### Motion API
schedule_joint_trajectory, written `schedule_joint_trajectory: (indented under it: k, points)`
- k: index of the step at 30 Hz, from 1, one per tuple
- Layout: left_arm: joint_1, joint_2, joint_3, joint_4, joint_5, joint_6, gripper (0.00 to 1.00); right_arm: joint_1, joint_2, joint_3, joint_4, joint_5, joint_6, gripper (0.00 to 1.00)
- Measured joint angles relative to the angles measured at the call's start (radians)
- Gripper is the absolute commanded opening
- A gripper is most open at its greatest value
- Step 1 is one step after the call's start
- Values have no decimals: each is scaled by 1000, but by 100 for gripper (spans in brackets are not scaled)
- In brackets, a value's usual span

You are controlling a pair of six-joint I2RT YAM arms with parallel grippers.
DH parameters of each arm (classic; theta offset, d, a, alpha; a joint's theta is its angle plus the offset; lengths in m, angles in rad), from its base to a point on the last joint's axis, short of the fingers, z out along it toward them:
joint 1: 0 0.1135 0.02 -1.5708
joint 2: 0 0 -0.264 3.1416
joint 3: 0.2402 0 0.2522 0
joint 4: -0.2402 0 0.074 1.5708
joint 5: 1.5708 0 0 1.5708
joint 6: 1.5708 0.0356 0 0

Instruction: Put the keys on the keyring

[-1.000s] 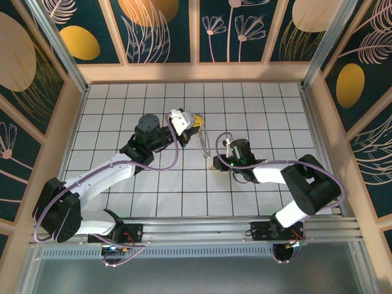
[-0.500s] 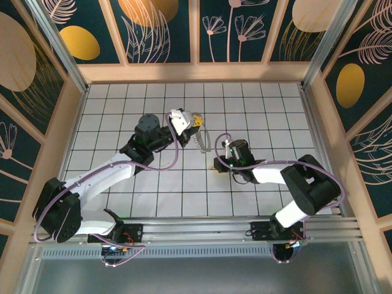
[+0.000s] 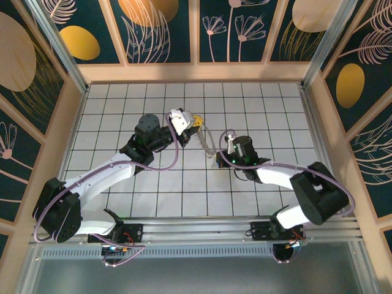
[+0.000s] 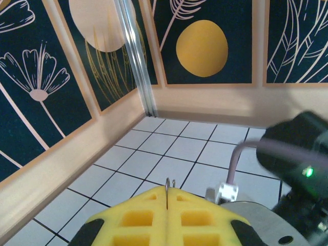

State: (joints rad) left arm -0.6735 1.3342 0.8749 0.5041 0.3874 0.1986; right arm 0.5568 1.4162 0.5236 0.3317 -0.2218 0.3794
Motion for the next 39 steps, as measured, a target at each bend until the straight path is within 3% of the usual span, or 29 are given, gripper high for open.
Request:
schedule_joint_trajectory:
  k: [15,26,39]
  points:
    - [0,41,34,-22,43,1,0,-257,-349,18,142,-280,76,0]
    - [0,109,124,-68,134,8,0,-286,-430,78,230,-410,118,0]
    - [0,143,169,-68,213,7,0,-290,-479,84,269,-462,151,0]
